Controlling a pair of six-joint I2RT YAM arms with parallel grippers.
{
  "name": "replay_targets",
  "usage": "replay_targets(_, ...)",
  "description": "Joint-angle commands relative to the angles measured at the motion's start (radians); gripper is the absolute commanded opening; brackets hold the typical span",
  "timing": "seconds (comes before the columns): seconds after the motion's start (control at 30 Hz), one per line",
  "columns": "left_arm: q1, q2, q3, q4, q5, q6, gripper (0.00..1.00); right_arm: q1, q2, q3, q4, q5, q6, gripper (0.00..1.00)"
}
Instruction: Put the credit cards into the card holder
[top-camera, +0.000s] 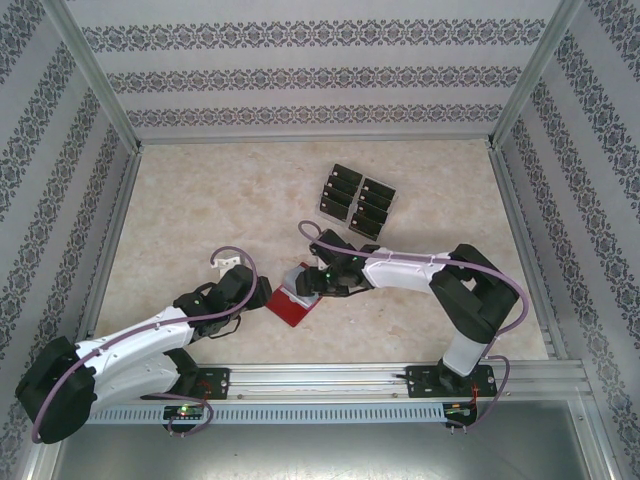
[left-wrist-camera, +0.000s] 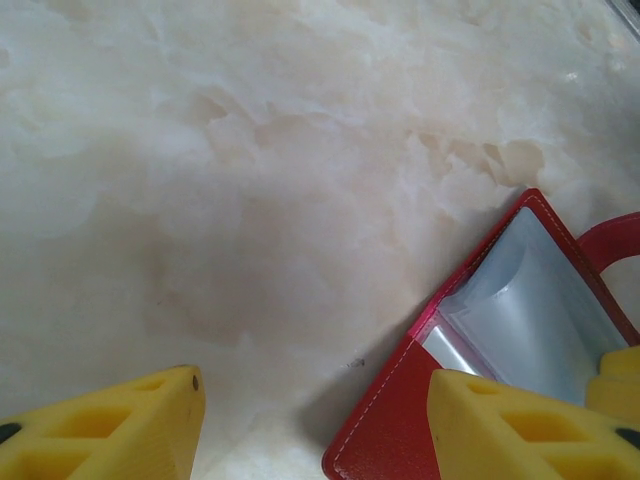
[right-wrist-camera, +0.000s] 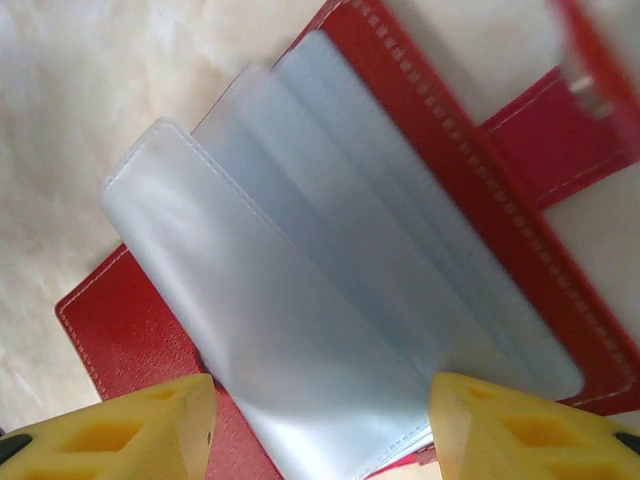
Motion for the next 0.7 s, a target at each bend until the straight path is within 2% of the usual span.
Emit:
replay_targets(0.0,0.009,0.002,0.020,0.022,-0.002,0.008,0.61,0.026,0.007,0.021,-0.007,-0.027,0.008,0.59)
replay_targets(0.2,0.052,-0.010,0.012,0.024,0.018,0.014,0.62,0.067,0.017,0.048,-0.005,-0.045,0.023,0.59)
replay_targets(0.43,0.162,-0.024,0.023,0.026,0.105,0.050,0.62,0.117,0.038,0.094,-0.012,-0.049,0.033,0.59)
replay_targets(0.67,0.228,0.027,0.037,0.052,0.186,0.082,0.62,0.149,0.088,0.145,-0.012,-0.059,0.047,0.59)
